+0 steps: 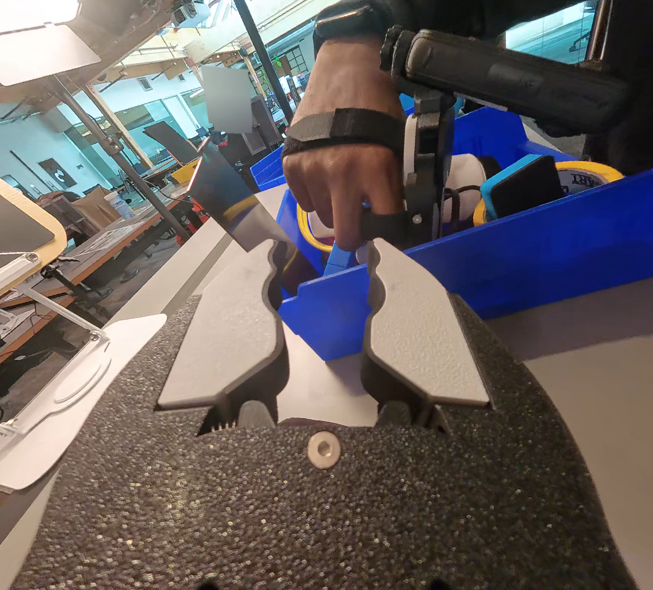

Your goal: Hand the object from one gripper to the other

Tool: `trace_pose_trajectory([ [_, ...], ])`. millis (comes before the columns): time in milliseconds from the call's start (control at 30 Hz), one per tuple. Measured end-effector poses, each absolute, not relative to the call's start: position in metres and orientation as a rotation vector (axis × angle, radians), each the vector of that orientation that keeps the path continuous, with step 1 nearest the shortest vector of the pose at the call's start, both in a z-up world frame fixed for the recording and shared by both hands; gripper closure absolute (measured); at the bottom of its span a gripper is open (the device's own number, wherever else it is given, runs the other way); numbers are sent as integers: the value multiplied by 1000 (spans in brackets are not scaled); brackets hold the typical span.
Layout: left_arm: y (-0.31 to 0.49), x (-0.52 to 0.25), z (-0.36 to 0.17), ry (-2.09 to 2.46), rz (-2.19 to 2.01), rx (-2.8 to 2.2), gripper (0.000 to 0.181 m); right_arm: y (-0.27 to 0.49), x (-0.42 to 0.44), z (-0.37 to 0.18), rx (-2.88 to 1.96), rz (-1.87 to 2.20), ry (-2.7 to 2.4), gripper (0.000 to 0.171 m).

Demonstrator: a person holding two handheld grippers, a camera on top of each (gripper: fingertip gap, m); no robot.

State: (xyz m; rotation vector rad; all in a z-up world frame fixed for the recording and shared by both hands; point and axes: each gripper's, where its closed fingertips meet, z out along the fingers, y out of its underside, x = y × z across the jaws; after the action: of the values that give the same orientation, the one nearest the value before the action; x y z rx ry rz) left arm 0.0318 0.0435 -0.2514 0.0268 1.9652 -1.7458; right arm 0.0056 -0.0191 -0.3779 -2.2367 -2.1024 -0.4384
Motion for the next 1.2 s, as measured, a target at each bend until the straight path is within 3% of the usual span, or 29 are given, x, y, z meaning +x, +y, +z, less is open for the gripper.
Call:
trace_pose_trajectory([
  [333,44,40,-256,1964,-1764,-33,136,-14,0,-387,-2192,-542,-2153,129],
  [600,46,42,-260,1974,-1753,-42,137,-2,9,-373,-2145,-681,-2055,147],
  [1200,41,37,-258,1973,-1772,-32,139,-1,20,-310,-2046,-916,-1684,148],
])
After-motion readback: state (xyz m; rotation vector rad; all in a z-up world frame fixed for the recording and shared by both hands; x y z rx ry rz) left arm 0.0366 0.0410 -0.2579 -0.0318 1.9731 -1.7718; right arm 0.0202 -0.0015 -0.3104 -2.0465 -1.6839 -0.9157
